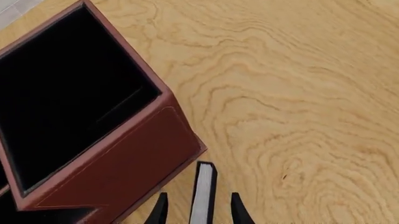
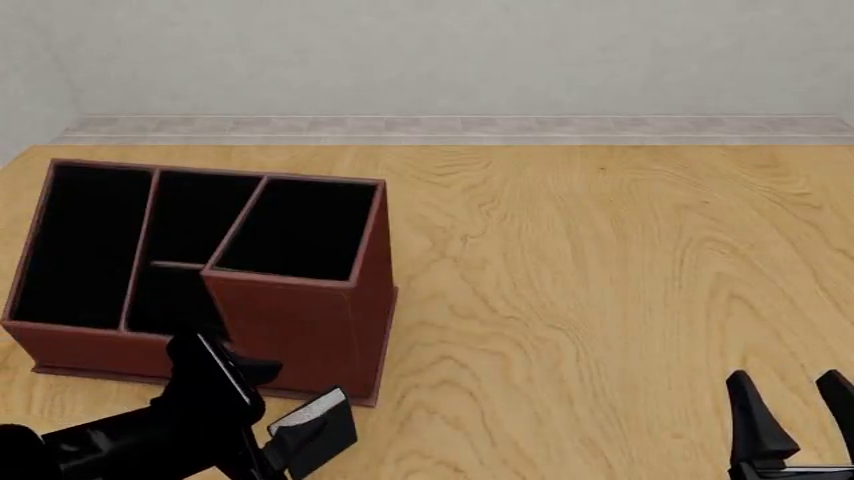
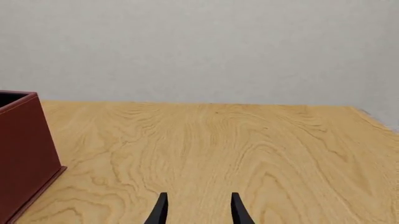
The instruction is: Pick up the book and place it in the left compartment of the caddy.
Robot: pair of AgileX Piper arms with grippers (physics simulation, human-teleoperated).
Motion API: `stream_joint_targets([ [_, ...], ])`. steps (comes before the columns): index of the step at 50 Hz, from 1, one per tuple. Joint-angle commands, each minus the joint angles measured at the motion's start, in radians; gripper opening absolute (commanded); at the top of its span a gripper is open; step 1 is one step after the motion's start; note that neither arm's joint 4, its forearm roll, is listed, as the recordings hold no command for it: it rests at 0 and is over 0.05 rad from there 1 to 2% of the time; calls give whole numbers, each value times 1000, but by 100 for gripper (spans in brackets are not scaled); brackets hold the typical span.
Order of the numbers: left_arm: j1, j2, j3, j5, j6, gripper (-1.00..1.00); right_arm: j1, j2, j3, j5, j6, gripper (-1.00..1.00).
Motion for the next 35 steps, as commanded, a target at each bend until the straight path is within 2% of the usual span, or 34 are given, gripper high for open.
stream_joint_targets([
  [1, 4, 24, 14, -18, -7, 100, -1, 5, 0, -5, 0, 100],
  [35, 8, 82, 58, -76, -34, 100, -6, -3, 0, -1, 3, 100],
])
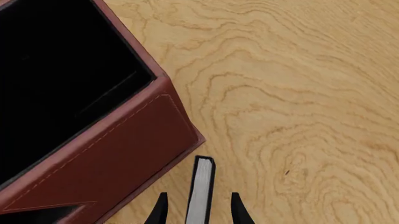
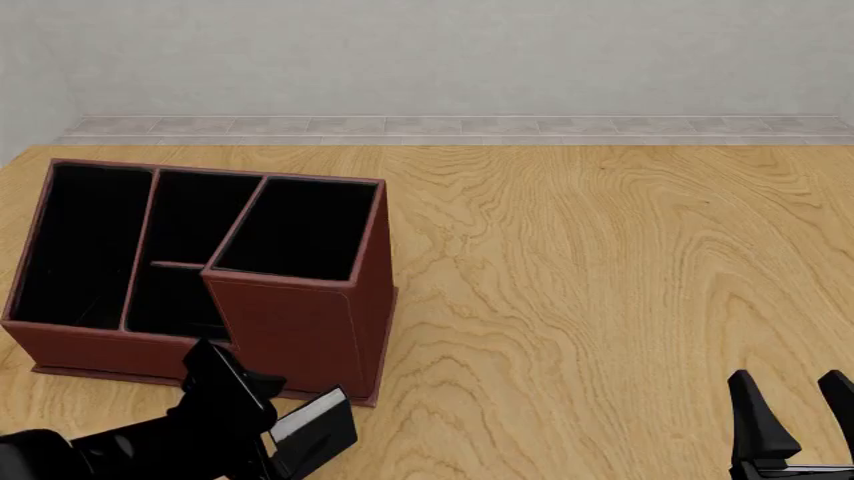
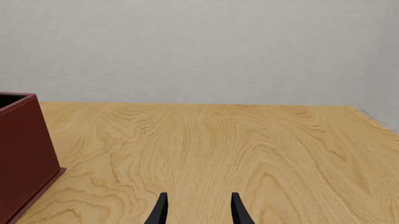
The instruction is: Pick up the book and place it in the left compartment of the caddy.
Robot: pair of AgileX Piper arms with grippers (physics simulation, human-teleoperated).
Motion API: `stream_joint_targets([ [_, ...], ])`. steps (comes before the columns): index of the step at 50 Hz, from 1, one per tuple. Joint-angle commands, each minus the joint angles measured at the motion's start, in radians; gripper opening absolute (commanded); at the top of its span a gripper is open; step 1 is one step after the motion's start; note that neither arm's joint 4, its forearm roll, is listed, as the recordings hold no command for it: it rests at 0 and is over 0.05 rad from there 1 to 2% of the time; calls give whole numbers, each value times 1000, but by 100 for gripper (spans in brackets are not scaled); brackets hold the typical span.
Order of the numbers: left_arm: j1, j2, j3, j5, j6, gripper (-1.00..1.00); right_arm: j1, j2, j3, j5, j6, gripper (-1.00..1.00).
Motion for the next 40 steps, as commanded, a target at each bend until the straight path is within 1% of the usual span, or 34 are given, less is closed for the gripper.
stream_joint_targets([
  [1, 4, 11, 11, -13, -8, 100, -1, 0, 0, -1, 0, 100],
  [19, 14, 20, 24, -25, -6, 100, -2, -5, 1, 3, 0, 100],
  [28, 0, 22, 26, -20, -18, 100, -2, -4, 0, 2, -4, 100],
  [40, 11, 21, 37, -30, -10, 100, -3, -9, 1, 5, -6, 100],
])
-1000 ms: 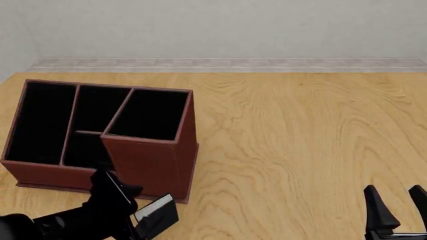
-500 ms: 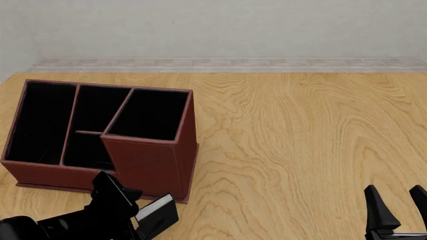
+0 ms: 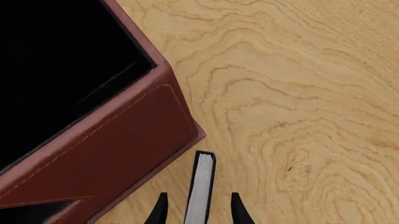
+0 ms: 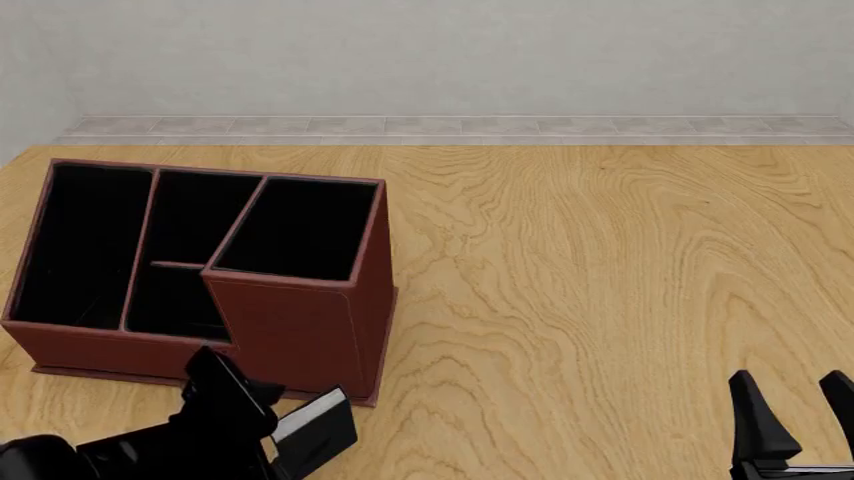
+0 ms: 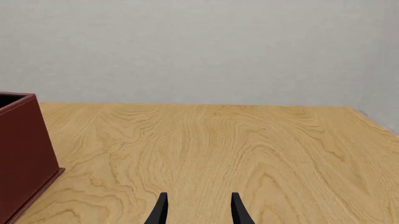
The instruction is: Pick up the book and place it in the left compartment of the caddy.
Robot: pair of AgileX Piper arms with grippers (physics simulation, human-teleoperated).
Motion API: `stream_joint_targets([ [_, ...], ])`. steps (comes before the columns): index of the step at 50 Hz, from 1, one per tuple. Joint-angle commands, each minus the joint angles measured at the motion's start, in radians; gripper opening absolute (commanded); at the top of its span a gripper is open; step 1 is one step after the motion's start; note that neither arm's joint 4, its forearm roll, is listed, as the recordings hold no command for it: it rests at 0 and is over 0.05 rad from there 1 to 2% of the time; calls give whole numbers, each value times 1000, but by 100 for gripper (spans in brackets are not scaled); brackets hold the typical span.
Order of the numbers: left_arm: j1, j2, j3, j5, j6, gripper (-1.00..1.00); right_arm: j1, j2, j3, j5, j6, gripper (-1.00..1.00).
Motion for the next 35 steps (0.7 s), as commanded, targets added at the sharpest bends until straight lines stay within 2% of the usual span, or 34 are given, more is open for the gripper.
stream_joint_targets([
  [1, 4, 3, 9, -9, 2, 100, 0, -3, 0, 2, -2, 100],
  [19, 21, 68, 44, -96, 8, 100, -1, -2, 0, 1, 1, 100],
  [35, 28, 74, 50, -100, 5, 100, -1, -1, 0, 1, -1, 100],
])
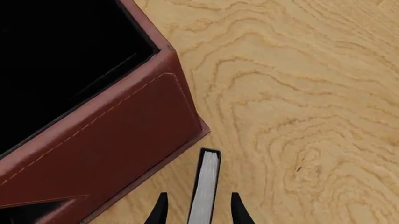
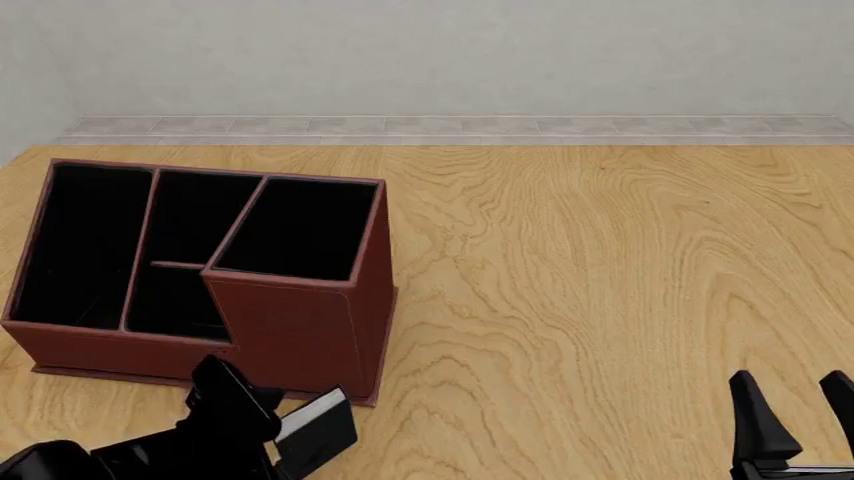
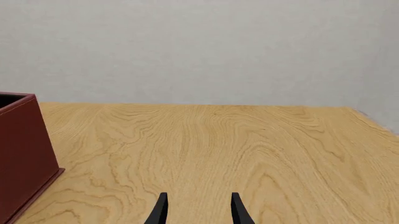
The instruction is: Pick up the book and place it in the left compartment of the caddy.
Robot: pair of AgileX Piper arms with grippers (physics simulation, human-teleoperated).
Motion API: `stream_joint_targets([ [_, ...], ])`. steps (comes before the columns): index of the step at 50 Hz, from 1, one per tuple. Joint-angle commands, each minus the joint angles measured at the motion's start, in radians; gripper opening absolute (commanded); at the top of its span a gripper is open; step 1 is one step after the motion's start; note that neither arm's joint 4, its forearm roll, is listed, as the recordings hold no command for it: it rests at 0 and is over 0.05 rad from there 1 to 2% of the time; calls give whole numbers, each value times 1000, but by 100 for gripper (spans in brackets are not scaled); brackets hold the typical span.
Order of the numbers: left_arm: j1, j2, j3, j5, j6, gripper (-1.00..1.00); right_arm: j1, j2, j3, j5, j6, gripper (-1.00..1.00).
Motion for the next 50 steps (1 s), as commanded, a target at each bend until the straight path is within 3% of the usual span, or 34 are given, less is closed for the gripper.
stream_joint_targets([
  [1, 4, 10, 7, -10, -2, 100, 0, 0, 0, 0, -2, 100],
  [32, 3, 87, 46, -104, -10, 100, -2, -4, 1, 1, 0, 100],
  [43, -14, 51, 35, -69, -17, 100, -4, -4, 0, 0, 0, 100],
  [44, -20, 33, 28, -53, -20, -100, -5, -4, 0, -1, -1, 100],
  [50, -49, -4, 14, -28, -30, -100, -7, -5, 0, -3, -2, 100],
])
